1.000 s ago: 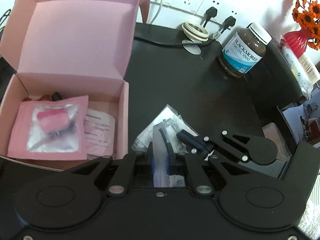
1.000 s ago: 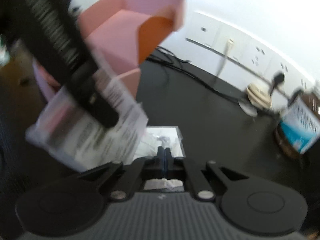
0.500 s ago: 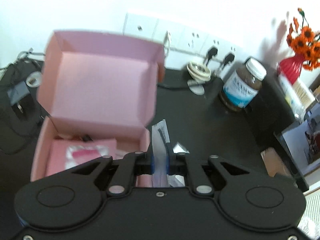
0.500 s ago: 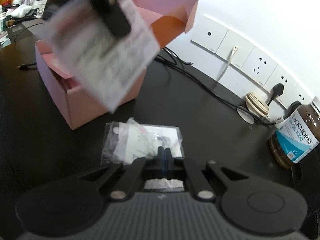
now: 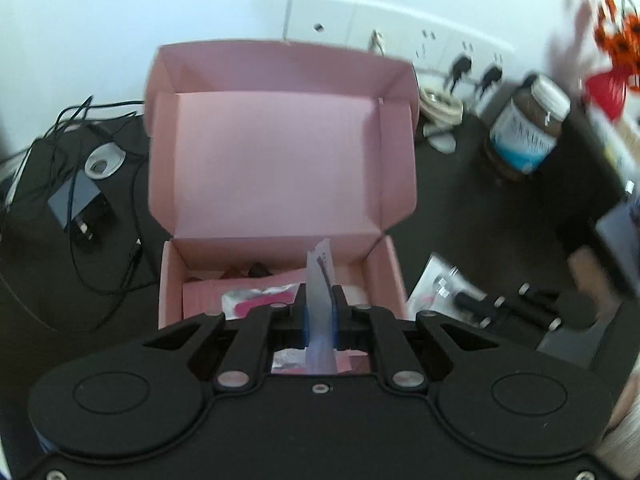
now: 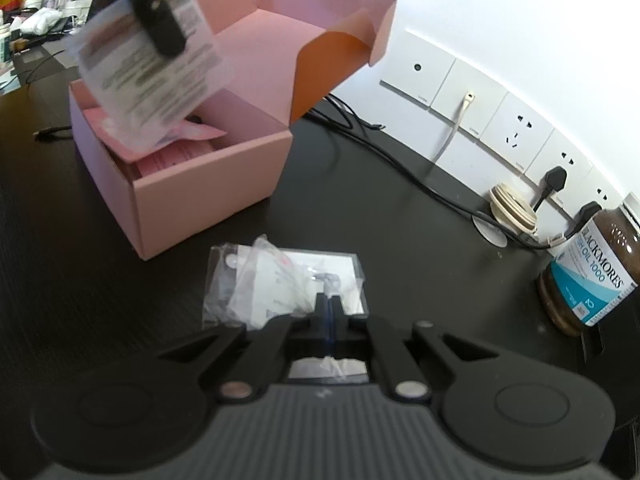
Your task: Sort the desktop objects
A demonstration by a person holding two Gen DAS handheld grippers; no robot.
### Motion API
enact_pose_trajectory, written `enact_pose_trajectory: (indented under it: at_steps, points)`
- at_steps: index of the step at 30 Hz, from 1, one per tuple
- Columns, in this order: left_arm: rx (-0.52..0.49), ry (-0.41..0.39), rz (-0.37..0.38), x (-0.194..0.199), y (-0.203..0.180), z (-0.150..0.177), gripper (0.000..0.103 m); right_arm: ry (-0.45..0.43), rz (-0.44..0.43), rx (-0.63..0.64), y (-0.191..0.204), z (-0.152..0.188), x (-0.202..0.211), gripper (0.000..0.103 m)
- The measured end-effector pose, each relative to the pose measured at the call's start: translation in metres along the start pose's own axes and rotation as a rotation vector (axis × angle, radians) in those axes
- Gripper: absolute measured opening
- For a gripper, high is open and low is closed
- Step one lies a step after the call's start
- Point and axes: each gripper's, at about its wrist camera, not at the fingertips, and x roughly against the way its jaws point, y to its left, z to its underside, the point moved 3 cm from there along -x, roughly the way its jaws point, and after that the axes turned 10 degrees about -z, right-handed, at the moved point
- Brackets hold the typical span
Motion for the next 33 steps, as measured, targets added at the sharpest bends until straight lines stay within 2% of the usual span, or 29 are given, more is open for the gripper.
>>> enact_pose_trajectory:
  at_steps: [2,6,10,14,16,17,18,27,30,32,33]
  points:
    - [-0.020,0.029,-0.041,-0.012,0.001,0.002,0.009,-0.011,-0.035,0.041,-0.004,0.009,0.002,0.003]
    - [-0.036,0.072,-0.110,-0.033,0.011,0.005,0.010,-0.004,-0.036,0.050,-0.007,0.010,0.004,0.003]
    - [-0.090,0.069,-0.186,-0.042,0.013,0.010,0.013,-0.004,-0.033,0.051,-0.011,0.012,0.006,0.003]
    - [-0.152,0.037,-0.247,-0.043,0.008,0.013,0.024,-0.002,-0.033,0.054,-0.017,0.014,0.008,0.003]
    - [-0.169,0.017,-0.279,-0.037,0.006,0.012,0.061,0.000,-0.034,0.057,-0.021,0.015,0.010,0.003]
    - [-0.171,-0.001,-0.287,-0.033,0.005,0.012,0.091,0.001,-0.035,0.058,-0.023,0.016,0.010,0.003]
    - [-0.167,-0.033,-0.278,-0.025,0.006,0.011,0.094,0.001,-0.035,0.059,-0.024,0.016,0.011,0.003]
    - [-0.059,-0.177,-0.192,0.030,0.014,0.008,0.095,-0.003,-0.040,0.035,-0.046,0.023,0.019,0.003]
    - [-0.021,-0.233,-0.201,0.043,0.012,0.013,0.095,-0.015,-0.039,0.004,-0.057,0.025,0.026,0.004]
    - [0.005,-0.248,-0.209,0.045,0.012,0.019,0.095,-0.040,-0.023,-0.012,-0.064,0.025,0.037,0.019]
    - [0.017,-0.256,-0.213,0.046,0.011,0.022,0.095,-0.058,-0.016,-0.010,-0.066,0.026,0.044,0.035]
